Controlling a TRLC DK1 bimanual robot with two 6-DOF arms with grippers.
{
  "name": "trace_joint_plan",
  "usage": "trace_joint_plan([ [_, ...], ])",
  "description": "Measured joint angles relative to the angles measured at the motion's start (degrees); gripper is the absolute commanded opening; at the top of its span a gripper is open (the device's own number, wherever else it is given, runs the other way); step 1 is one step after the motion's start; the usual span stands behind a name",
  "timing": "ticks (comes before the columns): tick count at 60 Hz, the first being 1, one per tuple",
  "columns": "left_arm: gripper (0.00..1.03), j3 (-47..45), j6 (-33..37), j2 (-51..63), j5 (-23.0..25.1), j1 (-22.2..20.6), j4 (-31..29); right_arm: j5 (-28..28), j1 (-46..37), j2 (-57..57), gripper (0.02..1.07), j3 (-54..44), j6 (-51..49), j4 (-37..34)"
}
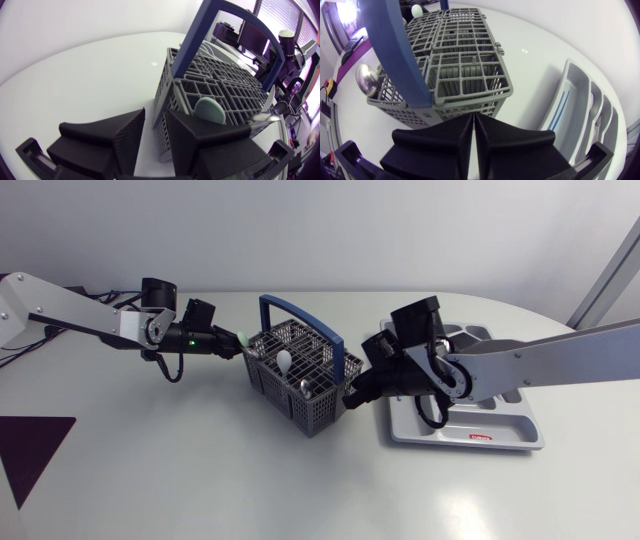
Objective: Unload the cutlery basket into the drawer organizer.
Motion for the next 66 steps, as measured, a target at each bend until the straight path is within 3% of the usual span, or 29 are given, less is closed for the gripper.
trace_joint_plan([
  [13,0.32,-3.43,1.31,-1.95,0.72,0.28,-0.13,-0.17,-0.98,1.66,0.12,2.01,0.66,-0.2],
  [52,0.32,-25.88,9.77,-20.57,2.6,3.93,-2.71,-0.46,-1.9,9.31,0.12,14.21,0.85,-1.95],
  [66,0.32,-28.68,11.21,-23.45,3.37,3.93,-3.15,-0.66,-1.88,9.97,0.12,15.72,1.07,-1.92],
])
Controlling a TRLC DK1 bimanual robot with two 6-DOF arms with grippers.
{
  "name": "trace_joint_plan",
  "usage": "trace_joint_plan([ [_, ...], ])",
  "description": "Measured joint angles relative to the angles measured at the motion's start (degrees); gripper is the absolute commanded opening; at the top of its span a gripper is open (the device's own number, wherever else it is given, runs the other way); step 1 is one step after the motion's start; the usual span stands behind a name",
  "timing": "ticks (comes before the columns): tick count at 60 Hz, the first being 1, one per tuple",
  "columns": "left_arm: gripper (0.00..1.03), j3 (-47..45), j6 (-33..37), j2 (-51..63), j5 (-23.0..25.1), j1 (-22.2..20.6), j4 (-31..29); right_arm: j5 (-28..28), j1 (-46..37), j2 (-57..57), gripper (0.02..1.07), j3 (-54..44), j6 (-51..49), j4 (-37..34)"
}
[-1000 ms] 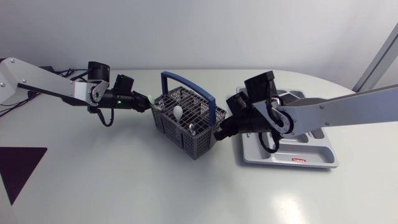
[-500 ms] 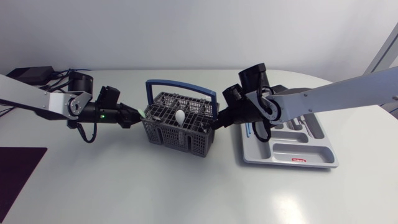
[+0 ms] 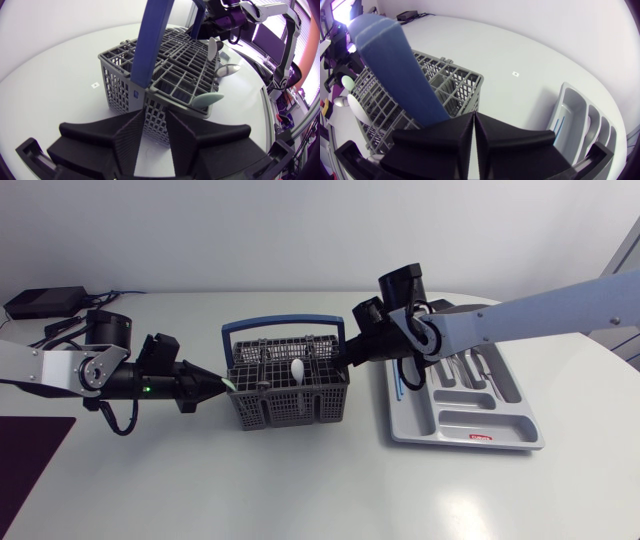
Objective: Unload the cutlery basket into the drawer organizer.
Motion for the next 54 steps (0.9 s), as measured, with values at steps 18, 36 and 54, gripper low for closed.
trace_joint_plan([
  [18,0.32,0.26,0.0,0.2,0.11,0.0,-0.09,0.02,0.07,-0.35,0.12,-0.85,0.44,0.07],
  [36,0.32,1.2,0.0,1.18,0.07,0.0,-0.2,0.81,1.53,-3.8,0.12,-5.11,1.73,0.04],
  [54,0.32,1.33,0.0,1.38,-0.11,0.0,-0.17,1.84,2.45,-6.56,0.13,-8.13,2.8,0.0],
])
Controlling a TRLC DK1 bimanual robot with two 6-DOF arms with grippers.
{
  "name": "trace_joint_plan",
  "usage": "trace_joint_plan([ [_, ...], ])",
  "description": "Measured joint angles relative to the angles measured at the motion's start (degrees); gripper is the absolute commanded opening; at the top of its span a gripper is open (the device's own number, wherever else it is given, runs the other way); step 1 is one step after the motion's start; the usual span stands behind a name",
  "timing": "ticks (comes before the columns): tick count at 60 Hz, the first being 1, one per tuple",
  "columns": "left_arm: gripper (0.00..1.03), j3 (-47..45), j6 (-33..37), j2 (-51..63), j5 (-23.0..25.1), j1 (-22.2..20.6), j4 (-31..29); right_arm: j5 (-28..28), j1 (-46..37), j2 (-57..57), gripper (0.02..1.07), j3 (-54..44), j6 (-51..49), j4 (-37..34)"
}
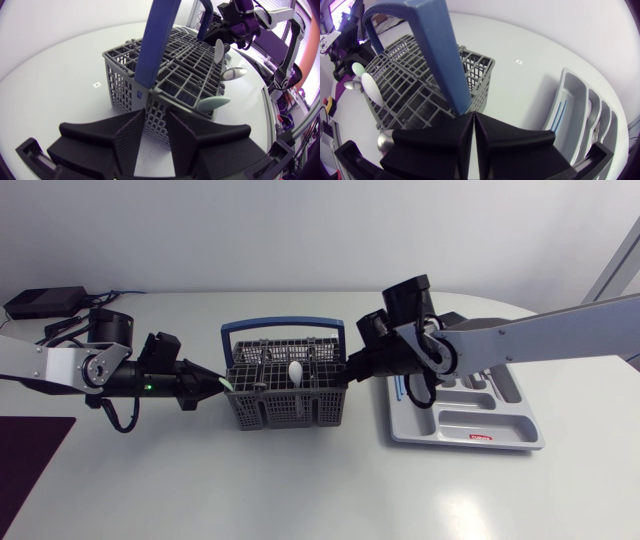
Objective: Unload the cutlery basket into the drawer organizer.
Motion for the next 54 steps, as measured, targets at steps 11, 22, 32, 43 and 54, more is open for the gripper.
trace_joint_plan([
  [11,0.33,0.0,0.22,0.0,0.07,0.74,0.0,0.81,-0.44,-1.01,0.16,-0.96,-0.04,0.02],
  [22,0.41,0.0,3.37,-5.38,0.22,5.55,-3.43,0.81,-2.89,-7.74,0.6,-4.59,-0.81,-0.22],
  [32,0.59,0.74,12.55,-15.56,-0.13,6.51,-13.2,0.79,-3.67,-14.75,0.91,-6.43,-3.5,-2.05],
  [43,0.72,0.81,27.3,-25.22,-2.93,3.06,-21.77,0.59,-2.47,-20.52,1.02,-10.32,-9.01,-2.99],
  [54,0.72,0.79,42.8,-29.31,-10.01,-3.32,-28.72,2.27,1.03,-24.55,1.02,-14.43,-17.0,-2.99],
])
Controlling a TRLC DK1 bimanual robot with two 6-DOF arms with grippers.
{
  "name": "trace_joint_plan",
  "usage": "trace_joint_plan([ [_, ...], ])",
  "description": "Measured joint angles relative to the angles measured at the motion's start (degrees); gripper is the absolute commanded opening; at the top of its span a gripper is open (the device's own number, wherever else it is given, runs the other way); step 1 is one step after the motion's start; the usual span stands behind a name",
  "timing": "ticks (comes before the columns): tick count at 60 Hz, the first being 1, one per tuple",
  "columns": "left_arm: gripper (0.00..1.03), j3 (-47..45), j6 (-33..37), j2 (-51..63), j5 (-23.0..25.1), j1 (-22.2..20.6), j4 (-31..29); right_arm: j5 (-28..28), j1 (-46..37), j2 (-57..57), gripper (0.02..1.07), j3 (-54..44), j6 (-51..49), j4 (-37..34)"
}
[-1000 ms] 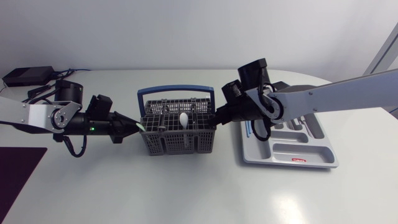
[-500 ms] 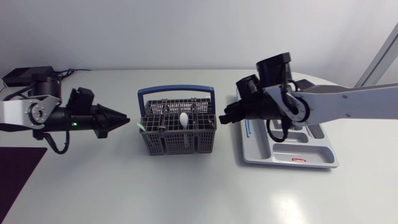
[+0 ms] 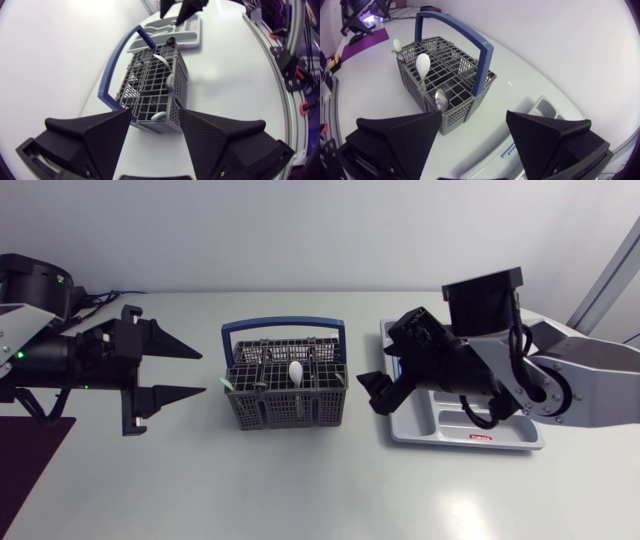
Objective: Unload the cutlery basket into the drawer organizer.
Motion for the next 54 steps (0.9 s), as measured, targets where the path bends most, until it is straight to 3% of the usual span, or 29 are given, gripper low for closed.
trace_joint_plan([
  [5,0.74,-0.2,5.42,-0.24,-5.29,-3.5,-0.87,1.03,0.79,-0.61,1.02,-0.7,-2.29,-0.17],
  [9,0.87,-0.22,8.72,-0.26,-9.22,-6.4,-0.94,0.94,1.05,-0.92,1.02,-0.9,-3.32,-1.33],
  [18,0.87,-0.11,14.08,0.55,-16.31,-11.23,-0.94,0.63,2.12,-2.84,1.02,-2.25,-5.53,-2.6],
  [41,0.85,5.9,22.58,8.46,-25.14,-12.9,-0.15,-0.63,4.37,-5.46,1.02,-2.99,-8.85,-5.64],
  [47,0.75,7.74,23.65,9.88,-26.08,-13.09,0.5,-0.81,4.37,-5.46,1.02,-3.26,-8.87,-5.64],
  [54,0.52,8.39,25.0,11.41,-26.32,-13.79,1.97,-0.94,4.17,-5.46,1.02,-3.34,-9.09,-5.57],
])
